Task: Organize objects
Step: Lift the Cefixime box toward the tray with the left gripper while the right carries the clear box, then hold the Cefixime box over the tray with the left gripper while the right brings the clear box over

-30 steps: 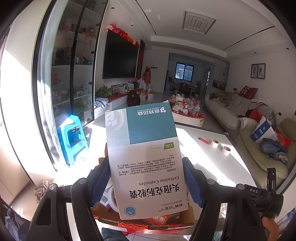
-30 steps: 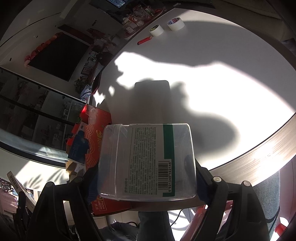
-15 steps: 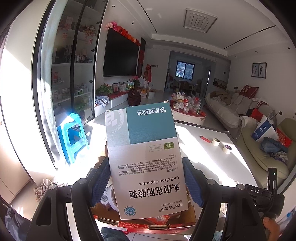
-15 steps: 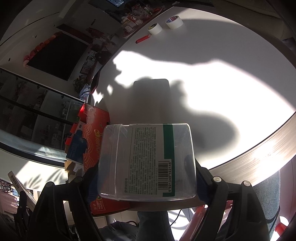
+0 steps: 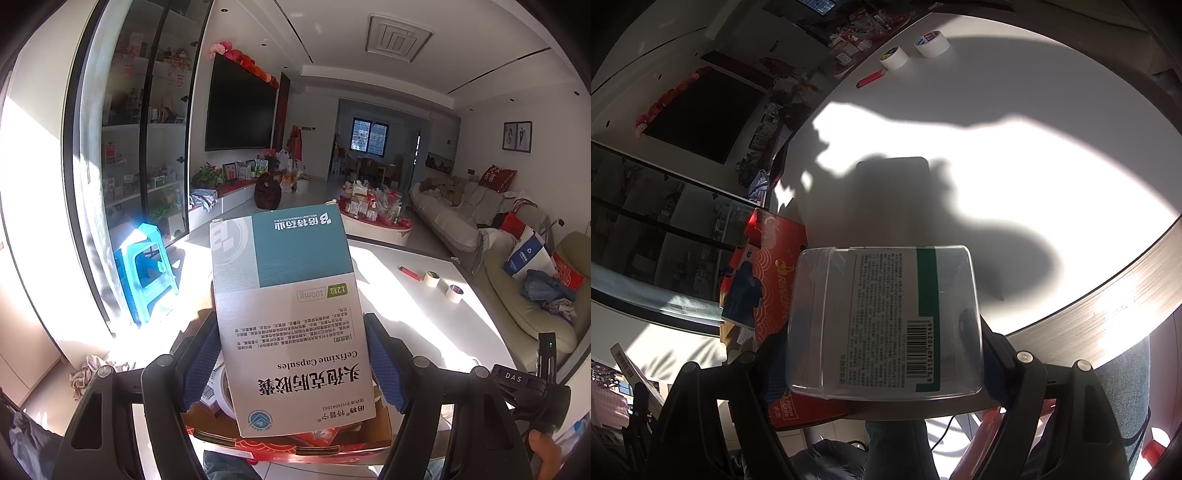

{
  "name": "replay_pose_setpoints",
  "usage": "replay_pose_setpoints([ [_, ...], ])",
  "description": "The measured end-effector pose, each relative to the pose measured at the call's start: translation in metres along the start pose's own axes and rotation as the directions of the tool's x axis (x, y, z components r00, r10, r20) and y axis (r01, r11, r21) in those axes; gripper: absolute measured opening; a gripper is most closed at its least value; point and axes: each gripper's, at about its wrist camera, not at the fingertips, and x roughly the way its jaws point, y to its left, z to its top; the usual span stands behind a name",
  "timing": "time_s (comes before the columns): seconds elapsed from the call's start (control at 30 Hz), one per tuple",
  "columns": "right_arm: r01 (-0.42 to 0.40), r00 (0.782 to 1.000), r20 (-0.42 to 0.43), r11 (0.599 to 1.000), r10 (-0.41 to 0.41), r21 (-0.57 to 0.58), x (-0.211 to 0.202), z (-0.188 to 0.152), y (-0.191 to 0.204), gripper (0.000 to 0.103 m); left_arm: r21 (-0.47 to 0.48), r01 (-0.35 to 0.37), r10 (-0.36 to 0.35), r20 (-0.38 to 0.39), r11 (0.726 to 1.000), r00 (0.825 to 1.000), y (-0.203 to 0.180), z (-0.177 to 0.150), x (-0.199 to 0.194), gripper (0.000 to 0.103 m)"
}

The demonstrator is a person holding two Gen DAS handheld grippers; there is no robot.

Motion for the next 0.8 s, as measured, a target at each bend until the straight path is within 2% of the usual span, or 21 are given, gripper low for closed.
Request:
replay_pose_setpoints([
  [0.8,-0.007,1.000,0.009,0.999,0.007,0.042,-0.008,0.001,-0.018,0.082,0.020,-0.002,0.002,-0.021,1.000,1.000,-0.004,-0.007,0.004,0.079],
])
